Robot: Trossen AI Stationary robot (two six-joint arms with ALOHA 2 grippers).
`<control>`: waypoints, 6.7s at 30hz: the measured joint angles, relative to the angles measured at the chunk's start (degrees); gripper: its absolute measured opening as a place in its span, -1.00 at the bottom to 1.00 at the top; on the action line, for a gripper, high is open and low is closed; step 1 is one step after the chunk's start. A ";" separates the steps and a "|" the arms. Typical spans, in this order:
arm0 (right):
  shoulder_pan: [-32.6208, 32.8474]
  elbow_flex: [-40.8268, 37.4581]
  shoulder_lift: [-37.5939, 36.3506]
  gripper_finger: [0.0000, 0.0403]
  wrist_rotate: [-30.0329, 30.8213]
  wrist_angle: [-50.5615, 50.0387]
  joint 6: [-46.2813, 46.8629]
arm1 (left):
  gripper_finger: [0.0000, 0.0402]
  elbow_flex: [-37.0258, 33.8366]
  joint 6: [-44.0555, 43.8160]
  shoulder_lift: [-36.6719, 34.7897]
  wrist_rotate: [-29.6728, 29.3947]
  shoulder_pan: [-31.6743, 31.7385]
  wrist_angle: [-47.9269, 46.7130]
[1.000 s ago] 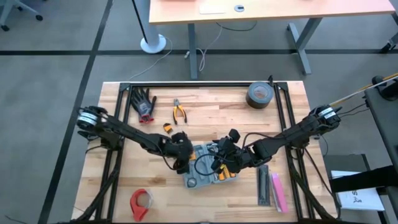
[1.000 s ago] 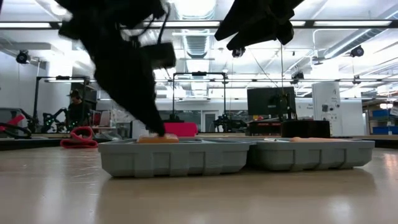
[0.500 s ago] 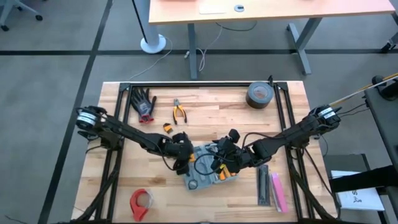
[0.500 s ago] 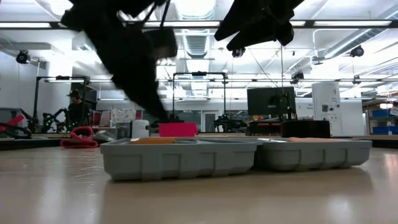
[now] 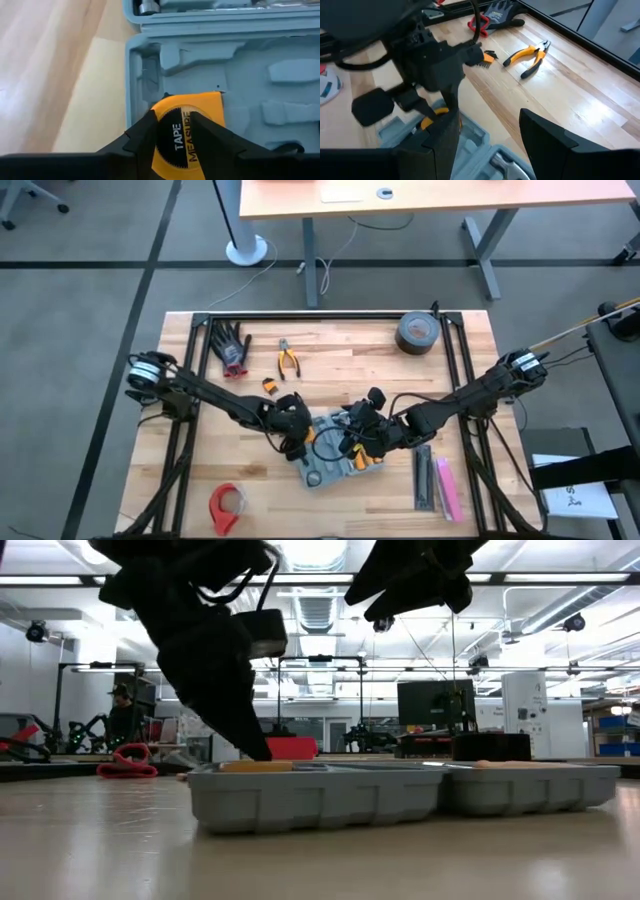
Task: Prefit tool cases
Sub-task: Put the tape measure into the gray tool box
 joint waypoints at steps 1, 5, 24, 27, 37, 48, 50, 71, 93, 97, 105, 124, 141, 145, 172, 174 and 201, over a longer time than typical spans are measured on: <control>0.00 0.03 0.00 -0.08 -0.02 0.09 0.00 | -0.38 0.14 -0.25 1.08 0.31 -0.08 0.08; 0.00 0.04 0.00 -0.08 0.00 -0.04 -0.38 | -0.38 0.19 -0.30 1.49 1.01 -0.07 0.55; 0.00 0.09 0.00 -0.08 -0.04 0.02 -0.59 | -0.41 2.05 -4.63 -8.91 1.86 0.64 -5.78; 0.00 0.09 0.00 -0.08 -0.04 0.06 -0.59 | -0.40 2.02 -6.59 -9.03 2.67 0.64 -5.91; 0.00 0.31 0.00 -0.08 0.00 0.37 -0.96 | -0.43 1.57 -8.37 1.46 7.45 0.65 -2.87; 0.00 0.31 0.00 -0.08 -0.02 0.55 -0.75 | -0.43 0.92 -8.52 -3.83 9.06 1.35 -5.11; 0.00 0.31 0.00 -0.08 0.00 0.75 -0.81 | -0.43 0.91 -8.90 -5.09 8.97 1.43 -5.41; -0.15 0.28 -0.01 -0.08 0.02 1.36 -0.99 | -0.43 1.17 -9.74 -7.79 9.19 1.31 -5.44; -0.13 0.24 -0.07 -0.08 0.00 1.34 -0.98 | -0.44 0.87 -9.44 -6.42 10.41 0.94 -6.77; -0.13 -0.06 -0.05 -0.08 -0.40 0.94 -1.39 | -0.44 0.91 -9.66 -6.89 10.44 0.94 -6.35; -2.57 -3.28 2.22 -0.08 -10.21 4.38 -6.46 | -0.44 0.97 -9.84 -6.89 10.52 0.94 -6.29; -4.42 -5.23 14.16 -0.08 -28.13 25.55 -13.18 | -0.44 -13.80 -12.99 -11.66 8.71 -0.59 12.23; -10.99 4.83 14.22 -0.19 -38.95 13.17 -16.48 | -0.44 -26.72 -11.63 -41.13 -1.05 -1.24 10.69; -11.91 6.18 15.86 -0.24 -39.58 13.04 -17.78 | -0.44 -26.42 -9.96 -45.33 -1.71 -1.24 6.46; -12.72 25.11 25.96 -0.40 -43.16 -5.36 -29.52 | -0.44 -12.54 -5.68 -53.35 -8.03 -1.07 -19.00; -13.01 25.09 27.09 -0.39 -43.15 -4.90 -29.53 | -0.44 -11.86 -5.68 -53.52 -8.38 -1.04 -19.81; -14.31 26.08 28.11 -0.36 -44.61 -17.54 -30.01 | -0.44 -11.99 -7.89 -47.15 -0.87 -1.37 -17.04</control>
